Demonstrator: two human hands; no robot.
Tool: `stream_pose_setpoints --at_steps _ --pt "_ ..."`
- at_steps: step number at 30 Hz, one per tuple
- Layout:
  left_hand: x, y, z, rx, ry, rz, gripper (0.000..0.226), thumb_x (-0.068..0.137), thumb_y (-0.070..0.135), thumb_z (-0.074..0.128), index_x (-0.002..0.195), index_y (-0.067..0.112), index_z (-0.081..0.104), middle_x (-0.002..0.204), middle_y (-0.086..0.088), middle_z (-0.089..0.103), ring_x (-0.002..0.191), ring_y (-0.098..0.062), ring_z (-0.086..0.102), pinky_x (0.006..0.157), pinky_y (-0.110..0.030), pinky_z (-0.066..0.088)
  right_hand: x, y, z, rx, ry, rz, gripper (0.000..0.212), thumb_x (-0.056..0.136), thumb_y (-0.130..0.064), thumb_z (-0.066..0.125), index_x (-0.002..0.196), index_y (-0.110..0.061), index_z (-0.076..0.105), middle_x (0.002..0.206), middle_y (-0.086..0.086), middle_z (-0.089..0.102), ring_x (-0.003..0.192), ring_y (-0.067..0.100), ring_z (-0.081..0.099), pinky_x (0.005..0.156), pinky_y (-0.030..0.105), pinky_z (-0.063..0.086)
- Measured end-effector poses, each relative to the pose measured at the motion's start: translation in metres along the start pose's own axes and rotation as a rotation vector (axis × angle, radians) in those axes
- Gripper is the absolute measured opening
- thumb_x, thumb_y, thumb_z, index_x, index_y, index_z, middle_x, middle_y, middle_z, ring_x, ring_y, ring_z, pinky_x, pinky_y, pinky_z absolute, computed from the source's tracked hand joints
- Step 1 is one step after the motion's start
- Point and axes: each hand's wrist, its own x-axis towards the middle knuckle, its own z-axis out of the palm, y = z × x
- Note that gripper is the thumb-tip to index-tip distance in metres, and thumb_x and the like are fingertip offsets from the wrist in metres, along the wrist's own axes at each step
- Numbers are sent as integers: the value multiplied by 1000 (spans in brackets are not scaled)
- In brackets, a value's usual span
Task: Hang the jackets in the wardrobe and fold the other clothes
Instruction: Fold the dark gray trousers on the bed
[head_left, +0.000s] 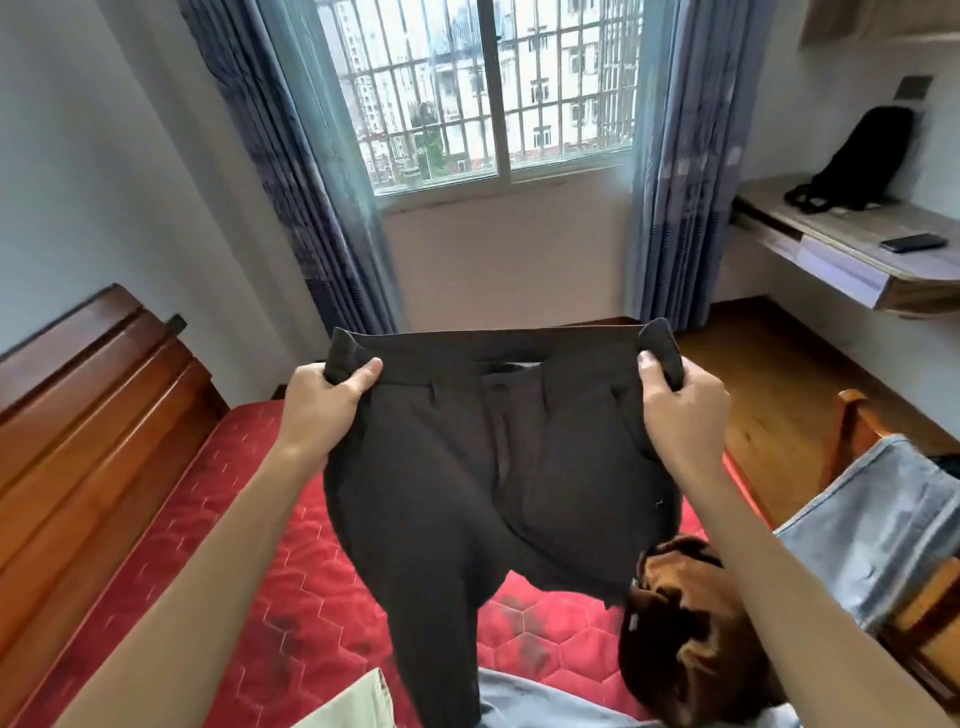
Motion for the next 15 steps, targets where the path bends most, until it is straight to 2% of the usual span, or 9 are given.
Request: stream_pose_setpoints --at_steps 3,5,6,9,11,13,15 --pt "4 9 1 30 8 28 42 89 30 75 88 -12 70 86 -20 72 76 -26 66 70 -40 55 26 -3 -3 -62 8 103 39 99 -31 53 68 -7 53 74 21 63 86 42 60 69 33 30" --pt "2 14 2 20 6 16 40 90 29 74 88 -11 70 86 -18 73 78 -28 67 73 -41 56 28 -9 -5 -103 0 93 43 100 -31 50 66 -6 51 72 18 60 82 42 58 68 33 30" --pt "0 16 3 5 -2 6 39 90 29 74 88 -10 70 87 -19 74 80 -30 69 75 -43 57 25 -14 -6 -116 1 72 45 101 -30 49 64 -6 49 67 15 59 75 39 56 66 32 28" --pt "-15 29 13 0 -67 13 46 86 37 72 88 -9 69 96 -27 74 90 -41 72 84 -56 56 5 -39 -5 -103 -13 -20 45 103 -26 46 61 -9 48 55 -1 50 55 14 45 59 30 19" --pt "-29 39 26 6 -134 36 50 82 42 67 86 -8 69 96 -28 72 92 -43 71 84 -61 56 -14 -57 2 -70 -36 -113 37 104 -24 46 72 -7 57 59 -1 54 55 13 47 58 27 20" --pt "-45 50 41 -23 -195 45 44 88 37 66 85 -7 70 95 -28 73 93 -44 71 83 -62 56 -33 -74 12 -48 -64 -247 29 103 -23 49 87 -6 66 66 2 60 61 23 56 59 23 25" --pt "-57 59 55 -91 -252 34 39 93 32 63 89 -6 70 100 -29 72 97 -42 71 88 -62 54 -49 -88 23 -2 -122 -350 27 103 -24 49 96 -8 69 73 0 64 68 24 62 60 22 32"
